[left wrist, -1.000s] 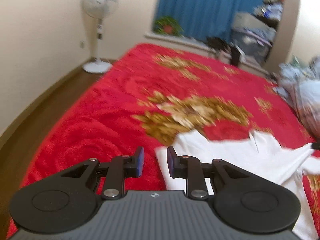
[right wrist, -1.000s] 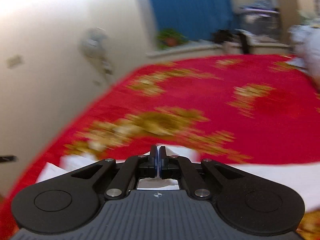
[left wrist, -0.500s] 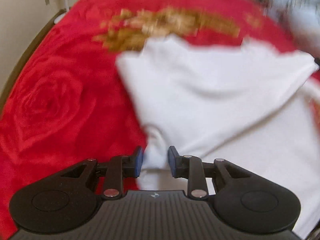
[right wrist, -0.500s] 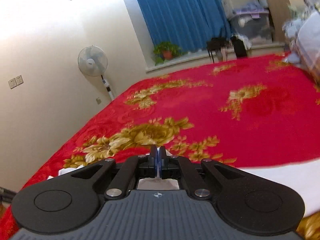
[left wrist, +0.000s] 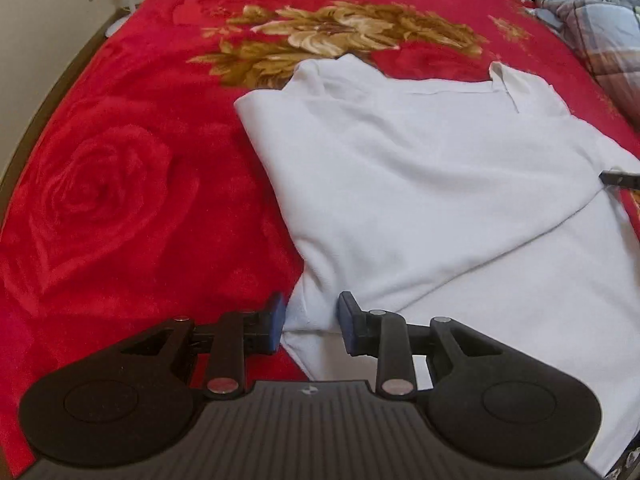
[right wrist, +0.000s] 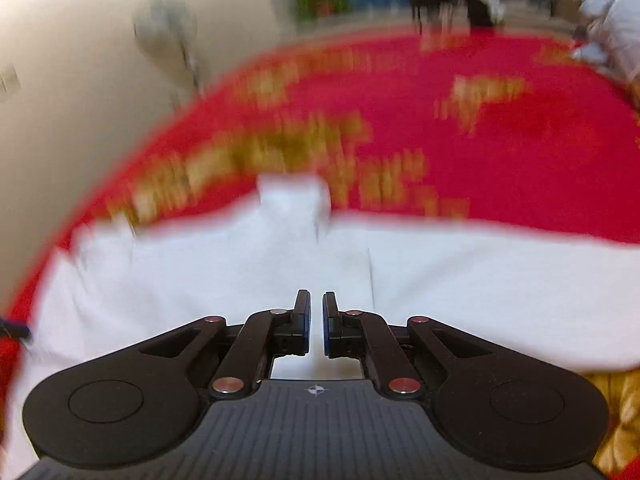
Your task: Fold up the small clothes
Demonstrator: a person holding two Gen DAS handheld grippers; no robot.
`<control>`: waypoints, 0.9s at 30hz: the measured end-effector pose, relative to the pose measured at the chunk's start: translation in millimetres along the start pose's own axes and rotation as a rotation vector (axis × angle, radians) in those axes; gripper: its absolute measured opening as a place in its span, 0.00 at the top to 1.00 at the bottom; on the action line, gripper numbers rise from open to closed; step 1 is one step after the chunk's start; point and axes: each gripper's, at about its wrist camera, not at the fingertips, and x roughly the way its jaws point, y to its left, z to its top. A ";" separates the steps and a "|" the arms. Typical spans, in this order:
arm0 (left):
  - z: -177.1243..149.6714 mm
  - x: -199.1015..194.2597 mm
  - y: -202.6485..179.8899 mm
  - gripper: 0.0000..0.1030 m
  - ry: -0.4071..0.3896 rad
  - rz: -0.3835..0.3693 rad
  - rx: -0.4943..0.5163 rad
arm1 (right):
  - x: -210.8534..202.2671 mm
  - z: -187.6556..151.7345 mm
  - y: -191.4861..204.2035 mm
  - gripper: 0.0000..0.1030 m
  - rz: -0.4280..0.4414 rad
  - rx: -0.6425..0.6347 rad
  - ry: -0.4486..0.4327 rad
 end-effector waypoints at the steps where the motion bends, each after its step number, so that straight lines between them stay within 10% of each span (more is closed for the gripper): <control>1: 4.1 -6.1 5.1 0.67 -0.035 -0.013 -0.037 | 4.2 -3.7 -3.6 1.00 -0.021 0.017 0.021; 6: 27.5 -17.3 37.5 0.63 -0.241 -0.109 -0.277 | -34.2 6.4 -5.3 0.95 -0.002 0.060 -0.122; 12: 41.4 25.9 53.6 0.64 -0.212 -0.153 -0.455 | -45.2 7.9 -28.9 0.95 0.002 0.116 -0.169; 13: 43.6 30.4 54.5 0.97 -0.225 -0.183 -0.458 | -44.9 8.8 -33.6 0.95 -0.004 0.123 -0.167; 21: 49.9 -22.8 32.4 0.94 -0.406 0.087 -0.320 | -64.8 -1.0 -68.8 0.95 -0.036 0.168 -0.182; 24: 40.3 -40.0 18.0 0.90 -0.396 -0.007 -0.263 | -71.3 -6.8 -84.9 0.95 -0.052 0.207 -0.178; 27: 26.1 -21.3 4.7 0.90 -0.210 -0.070 -0.212 | -76.7 -13.8 -102.8 0.95 -0.066 0.257 -0.166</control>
